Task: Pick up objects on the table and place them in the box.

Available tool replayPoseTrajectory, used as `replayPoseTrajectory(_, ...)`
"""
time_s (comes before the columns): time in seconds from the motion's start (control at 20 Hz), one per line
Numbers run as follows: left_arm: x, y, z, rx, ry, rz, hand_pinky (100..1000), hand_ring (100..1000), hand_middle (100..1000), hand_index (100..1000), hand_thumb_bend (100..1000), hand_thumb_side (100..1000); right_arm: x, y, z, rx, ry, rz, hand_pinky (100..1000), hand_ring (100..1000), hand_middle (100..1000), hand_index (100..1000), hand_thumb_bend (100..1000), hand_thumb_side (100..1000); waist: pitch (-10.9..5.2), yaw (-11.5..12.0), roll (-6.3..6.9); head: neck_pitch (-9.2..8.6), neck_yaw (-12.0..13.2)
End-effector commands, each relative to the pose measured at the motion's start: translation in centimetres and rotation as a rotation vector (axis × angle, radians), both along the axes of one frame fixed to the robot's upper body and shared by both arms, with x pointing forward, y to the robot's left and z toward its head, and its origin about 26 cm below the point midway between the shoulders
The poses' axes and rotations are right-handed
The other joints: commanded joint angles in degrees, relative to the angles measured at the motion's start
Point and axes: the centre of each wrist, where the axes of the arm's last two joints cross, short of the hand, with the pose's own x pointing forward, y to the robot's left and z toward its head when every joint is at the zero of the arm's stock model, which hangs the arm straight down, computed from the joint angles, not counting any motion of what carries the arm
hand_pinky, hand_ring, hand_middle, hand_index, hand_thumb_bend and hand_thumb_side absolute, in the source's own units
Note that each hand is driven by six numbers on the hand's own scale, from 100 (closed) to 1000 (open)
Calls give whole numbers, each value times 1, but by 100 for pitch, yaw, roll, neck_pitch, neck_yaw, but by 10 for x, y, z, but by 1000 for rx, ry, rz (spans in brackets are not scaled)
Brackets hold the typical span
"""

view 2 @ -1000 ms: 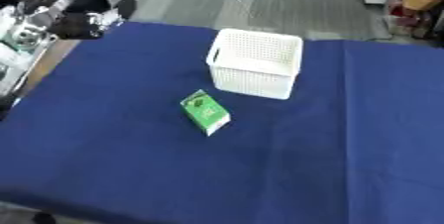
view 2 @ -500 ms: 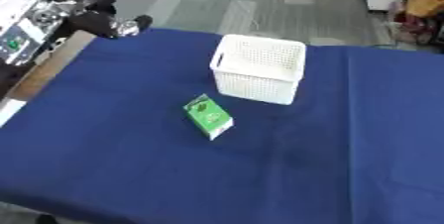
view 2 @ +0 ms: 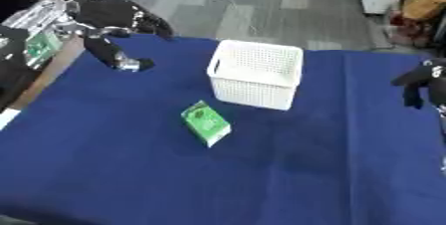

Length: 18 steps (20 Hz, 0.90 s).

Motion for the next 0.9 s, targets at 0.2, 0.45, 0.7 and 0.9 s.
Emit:
replayPoseTrajectory(0.2, 7, -16, 11, 98, -19, -66, 679, 745, 823, 913, 228, 1000, 0, -3, 11, 28, -29, 23, 100, 241, 298, 547, 192, 1000, -56, -2, -10, -121, -39)
replayPoseTrajectory(0.45, 9, -24, 10, 110, -26, -87, 684, 747, 822, 913, 234, 1000, 0, -1, 31, 177, -99, 2, 118, 255, 307, 539, 174, 1000, -89, -1, 11, -384, -228)
replayPoseTrajectory(0.7, 11, -30, 9, 121, -28, -97, 689, 750, 823, 913, 244, 1000, -3, 5, 65, 427, -205, -92, 179, 264, 298, 521, 113, 1000, -130, -6, 39, -570, -349)
replayPoseTrajectory(0.9, 12, -36, 3, 114, -19, -113, 685, 749, 822, 910, 240, 1000, -15, 24, 101, 672, -289, -166, 232, 283, 308, 517, 108, 1000, -144, -15, 67, -433, -163)
